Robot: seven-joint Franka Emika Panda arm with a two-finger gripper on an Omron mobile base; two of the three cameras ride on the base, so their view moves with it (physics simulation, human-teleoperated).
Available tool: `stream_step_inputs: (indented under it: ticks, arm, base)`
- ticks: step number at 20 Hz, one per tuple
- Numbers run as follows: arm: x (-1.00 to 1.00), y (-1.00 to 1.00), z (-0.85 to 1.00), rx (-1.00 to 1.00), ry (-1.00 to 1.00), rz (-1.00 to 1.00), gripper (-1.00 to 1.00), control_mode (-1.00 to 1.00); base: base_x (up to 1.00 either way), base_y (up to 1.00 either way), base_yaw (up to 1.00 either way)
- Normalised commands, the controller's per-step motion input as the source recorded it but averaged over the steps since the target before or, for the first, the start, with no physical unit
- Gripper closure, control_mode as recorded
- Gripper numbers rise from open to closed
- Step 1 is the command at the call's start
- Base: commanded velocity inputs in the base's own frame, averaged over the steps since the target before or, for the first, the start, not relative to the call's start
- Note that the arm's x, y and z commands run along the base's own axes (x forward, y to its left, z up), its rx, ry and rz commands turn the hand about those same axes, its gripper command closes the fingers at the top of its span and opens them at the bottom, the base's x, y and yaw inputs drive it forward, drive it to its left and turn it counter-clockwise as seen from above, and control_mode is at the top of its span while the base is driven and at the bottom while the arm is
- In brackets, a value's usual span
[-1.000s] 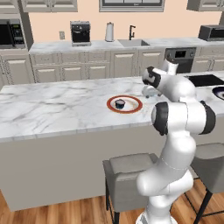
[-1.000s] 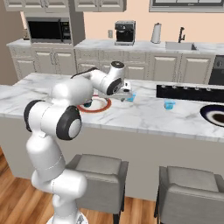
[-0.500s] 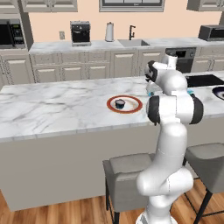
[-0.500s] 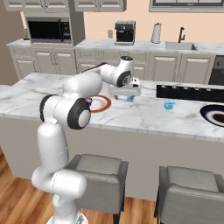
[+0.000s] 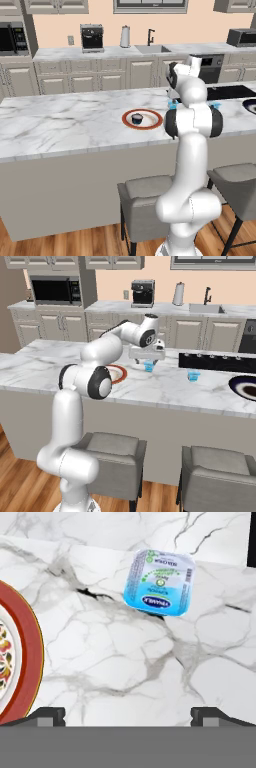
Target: Place two yogurt containers on each plate.
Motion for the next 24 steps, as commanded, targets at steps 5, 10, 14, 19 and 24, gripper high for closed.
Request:
stream_step_inputs:
  ticks: [5,10,14,19,24]
  arm:
    - [0.09,0.00,-0.18,-0.01,0.00,-0.03,-1.00,-1.00]
    - [0.00,0.05,-0.27,0.00,-0.09,-0.08,-1.00,-1.00]
    - [0.02,0.15,-0.22,0.00,-0.21,-0.10,-1.00,-1.00]
    - [0.20,0.09,-0.19,-0.02,-0.04,-0.09,-1.00,-1.00]
    - [0.27,0.05,-0.17,-0.07,-0.04,-0.05,-1.00,-1.00]
  base:
    - [0.00,0.00,0.00]
    - [0.00,0.00,0.00]
    - [0.00,0.00,0.00]
    - [0.00,0.00,0.00]
    - [0.00,0.00,0.00]
